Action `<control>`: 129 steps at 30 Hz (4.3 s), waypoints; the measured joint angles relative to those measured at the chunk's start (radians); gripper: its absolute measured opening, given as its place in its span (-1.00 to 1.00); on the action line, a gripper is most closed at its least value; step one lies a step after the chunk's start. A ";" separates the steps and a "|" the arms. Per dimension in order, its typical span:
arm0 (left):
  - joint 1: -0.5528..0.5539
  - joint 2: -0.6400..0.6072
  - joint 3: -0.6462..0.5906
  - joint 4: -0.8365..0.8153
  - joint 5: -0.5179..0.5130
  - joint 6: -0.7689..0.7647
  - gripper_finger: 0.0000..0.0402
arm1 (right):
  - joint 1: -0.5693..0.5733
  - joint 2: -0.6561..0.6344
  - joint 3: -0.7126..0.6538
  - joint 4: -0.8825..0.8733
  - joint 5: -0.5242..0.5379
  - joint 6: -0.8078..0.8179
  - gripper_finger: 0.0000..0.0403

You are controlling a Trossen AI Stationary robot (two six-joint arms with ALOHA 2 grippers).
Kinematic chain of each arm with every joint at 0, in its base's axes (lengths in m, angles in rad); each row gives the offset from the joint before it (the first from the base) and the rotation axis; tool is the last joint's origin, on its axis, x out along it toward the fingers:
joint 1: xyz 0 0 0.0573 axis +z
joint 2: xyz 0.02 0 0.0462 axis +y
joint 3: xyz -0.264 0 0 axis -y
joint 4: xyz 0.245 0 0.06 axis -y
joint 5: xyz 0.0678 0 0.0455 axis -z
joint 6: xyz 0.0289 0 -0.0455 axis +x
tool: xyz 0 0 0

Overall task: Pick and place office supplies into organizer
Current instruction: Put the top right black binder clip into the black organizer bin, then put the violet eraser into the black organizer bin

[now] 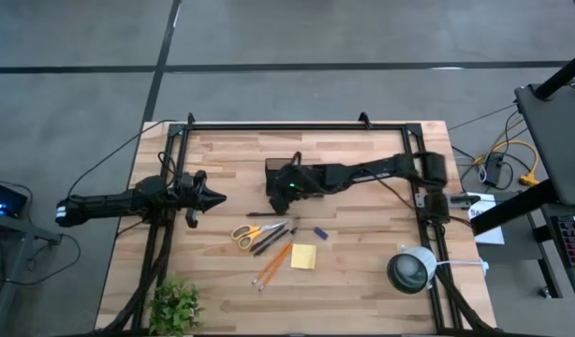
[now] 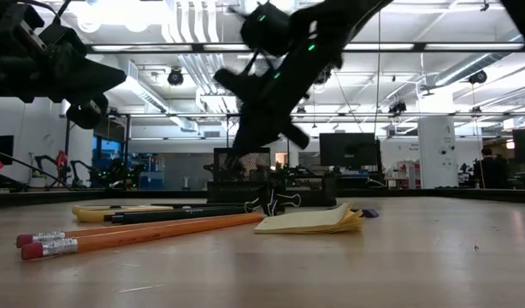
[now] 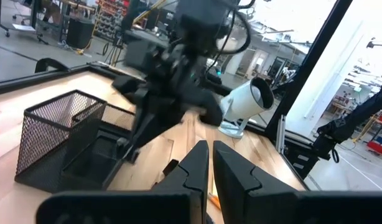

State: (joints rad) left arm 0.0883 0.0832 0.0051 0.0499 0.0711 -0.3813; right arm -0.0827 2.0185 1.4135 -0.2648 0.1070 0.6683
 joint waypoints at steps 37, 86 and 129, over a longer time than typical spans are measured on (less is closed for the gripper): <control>0.000 0.001 0.000 0.002 0.000 0.000 -0.96 | 0.004 0.138 0.249 -0.240 0.205 -0.162 -0.41; 0.000 0.001 0.000 0.002 0.000 0.000 -0.96 | 0.312 -0.068 -0.191 -0.404 0.000 -0.039 0.03; 0.000 0.002 0.000 0.001 0.000 0.000 -0.96 | 0.165 -0.075 0.122 -0.398 0.240 -0.306 -0.79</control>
State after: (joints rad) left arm 0.0883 0.0849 0.0051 0.0513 0.0715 -0.3813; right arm 0.0820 1.9439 1.5352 -0.6629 0.3471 0.3623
